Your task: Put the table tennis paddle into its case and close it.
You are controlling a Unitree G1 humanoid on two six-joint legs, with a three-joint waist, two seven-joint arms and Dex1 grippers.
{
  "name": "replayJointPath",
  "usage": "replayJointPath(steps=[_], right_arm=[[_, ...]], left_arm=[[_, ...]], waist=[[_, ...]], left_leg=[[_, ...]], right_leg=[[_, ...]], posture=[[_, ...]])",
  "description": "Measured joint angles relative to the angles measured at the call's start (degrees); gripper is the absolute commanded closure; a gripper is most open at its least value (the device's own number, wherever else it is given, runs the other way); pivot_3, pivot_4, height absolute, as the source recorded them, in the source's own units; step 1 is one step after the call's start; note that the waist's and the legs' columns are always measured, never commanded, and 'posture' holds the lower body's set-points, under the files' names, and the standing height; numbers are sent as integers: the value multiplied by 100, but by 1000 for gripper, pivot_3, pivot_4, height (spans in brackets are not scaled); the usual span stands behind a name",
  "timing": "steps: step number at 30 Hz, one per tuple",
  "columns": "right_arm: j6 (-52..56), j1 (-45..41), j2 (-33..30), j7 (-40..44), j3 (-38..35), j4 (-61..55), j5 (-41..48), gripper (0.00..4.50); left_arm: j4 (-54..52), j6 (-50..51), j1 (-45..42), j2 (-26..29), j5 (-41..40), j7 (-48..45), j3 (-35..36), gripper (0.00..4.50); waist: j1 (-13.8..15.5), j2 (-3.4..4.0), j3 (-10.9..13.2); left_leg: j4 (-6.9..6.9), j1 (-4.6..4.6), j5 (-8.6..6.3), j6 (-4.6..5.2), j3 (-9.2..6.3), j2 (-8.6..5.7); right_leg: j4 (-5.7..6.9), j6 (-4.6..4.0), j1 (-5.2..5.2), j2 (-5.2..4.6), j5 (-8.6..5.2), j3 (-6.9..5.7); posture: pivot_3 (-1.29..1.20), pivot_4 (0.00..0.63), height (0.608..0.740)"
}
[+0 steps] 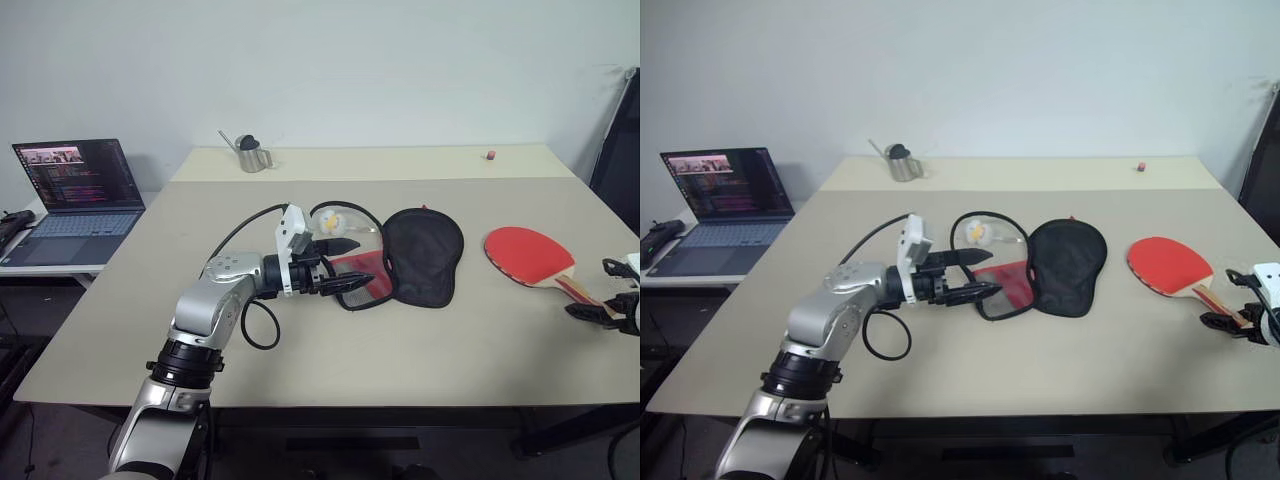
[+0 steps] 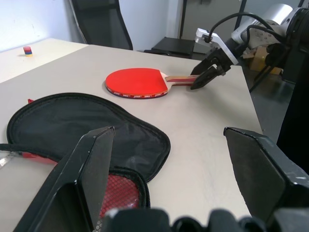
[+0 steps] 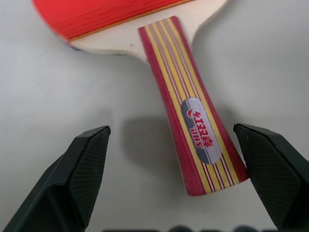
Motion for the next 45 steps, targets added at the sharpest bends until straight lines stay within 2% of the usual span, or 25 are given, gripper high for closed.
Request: replayJointPath(steps=[3,7,11,17,22,23,28,34,45], right_arm=[[91,95,-1,61,-8,-177,9,578],[355,292,55,4,-68,-623,43,1952],[959,666,270,-144,-219,-1655,277,3346],[2090,1128,805,-628,-403,-3407,680,3359],[2572,1129,1215,-1194,-453,-4052,748,3359],[2607,1129,1263,-1293,-468,-4113,759,2608],[2605,1131,1434,-1613,-477,-4243,842,961],[2321,994,1707,-2031,-476,-4194,854,961],[1671,804,1939,-2283,-195,-3678,673,961]], left_arm=[[0,-4,0,2,3,-11,0,536],[0,-10,-1,27,15,-36,0,536],[-1,-14,0,43,18,-33,3,536],[-2,-16,1,54,20,0,10,536],[-2,-19,1,53,23,40,11,536],[-2,-20,1,54,23,42,12,536],[-2,-22,3,54,24,55,12,536],[-2,-25,7,56,26,72,19,536],[-2,-34,27,60,27,113,37,536]], waist=[[-3,0,0],[-12,0,0],[-16,0,0],[-29,0,0],[-26,0,0],[-27,0,0],[8,0,0],[19,0,0],[14,0,0]], left_leg=[[0,1,0,-1,2,8],[0,3,-1,-2,5,20],[3,3,-1,-2,-1,26],[5,7,-1,-3,-10,37],[5,8,-1,-1,-12,37],[6,9,-1,-1,-11,38],[5,8,-1,-2,-14,36],[4,7,0,-3,-16,36],[4,8,0,-3,-15,36]], right_leg=[[0,-1,0,6,1,1],[0,-7,0,15,4,3],[0,-12,0,20,7,5],[3,-20,-2,30,13,9],[4,-23,-3,32,17,8],[4,-23,-3,32,18,9],[3,-23,-3,32,18,8],[2,-23,-3,32,18,7],[2,-23,-3,32,18,7]], posture=[[0,150,740],[0,150,740],[0,150,740],[0,150,740],[0,150,740],[0,150,740],[0,150,740],[0,150,740],[0,150,740]])
